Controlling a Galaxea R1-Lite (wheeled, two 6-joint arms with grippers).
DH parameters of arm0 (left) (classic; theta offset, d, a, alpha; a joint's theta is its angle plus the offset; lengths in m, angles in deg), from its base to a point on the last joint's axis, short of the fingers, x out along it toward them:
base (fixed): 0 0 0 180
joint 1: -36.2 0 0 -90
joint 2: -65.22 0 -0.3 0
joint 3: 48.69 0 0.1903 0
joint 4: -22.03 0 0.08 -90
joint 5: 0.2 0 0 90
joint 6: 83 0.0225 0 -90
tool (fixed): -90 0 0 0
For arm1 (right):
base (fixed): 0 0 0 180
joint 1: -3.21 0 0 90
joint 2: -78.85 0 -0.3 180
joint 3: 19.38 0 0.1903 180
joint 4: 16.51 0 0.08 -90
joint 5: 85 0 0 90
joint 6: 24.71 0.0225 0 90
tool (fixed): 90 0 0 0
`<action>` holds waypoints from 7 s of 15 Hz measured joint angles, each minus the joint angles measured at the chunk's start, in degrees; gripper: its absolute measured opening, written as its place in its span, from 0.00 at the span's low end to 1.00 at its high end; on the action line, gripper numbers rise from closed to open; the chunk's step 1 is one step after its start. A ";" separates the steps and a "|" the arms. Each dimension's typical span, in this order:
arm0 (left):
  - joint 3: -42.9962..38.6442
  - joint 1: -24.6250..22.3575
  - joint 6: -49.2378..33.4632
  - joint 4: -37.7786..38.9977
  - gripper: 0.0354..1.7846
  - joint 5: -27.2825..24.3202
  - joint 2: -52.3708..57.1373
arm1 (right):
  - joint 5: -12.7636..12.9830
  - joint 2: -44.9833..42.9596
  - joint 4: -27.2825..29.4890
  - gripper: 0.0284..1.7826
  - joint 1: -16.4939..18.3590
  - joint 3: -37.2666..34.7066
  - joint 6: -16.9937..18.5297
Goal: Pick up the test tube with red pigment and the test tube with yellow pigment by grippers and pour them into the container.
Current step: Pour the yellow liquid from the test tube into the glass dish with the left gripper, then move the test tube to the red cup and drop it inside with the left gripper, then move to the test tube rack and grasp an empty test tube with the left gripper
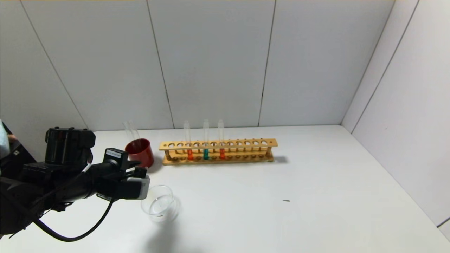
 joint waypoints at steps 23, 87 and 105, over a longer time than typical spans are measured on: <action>1.99 0.85 20.46 4.44 0.16 7.98 -6.42 | 0.02 0.00 0.00 0.98 0.00 0.00 0.02; 22.06 -13.08 -87.98 16.08 0.30 -4.80 -22.13 | 0.02 0.00 0.00 0.98 0.00 0.00 0.00; 23.05 -6.21 -87.48 10.56 0.98 -4.00 -10.58 | 0.02 0.00 0.00 0.98 0.00 0.00 0.00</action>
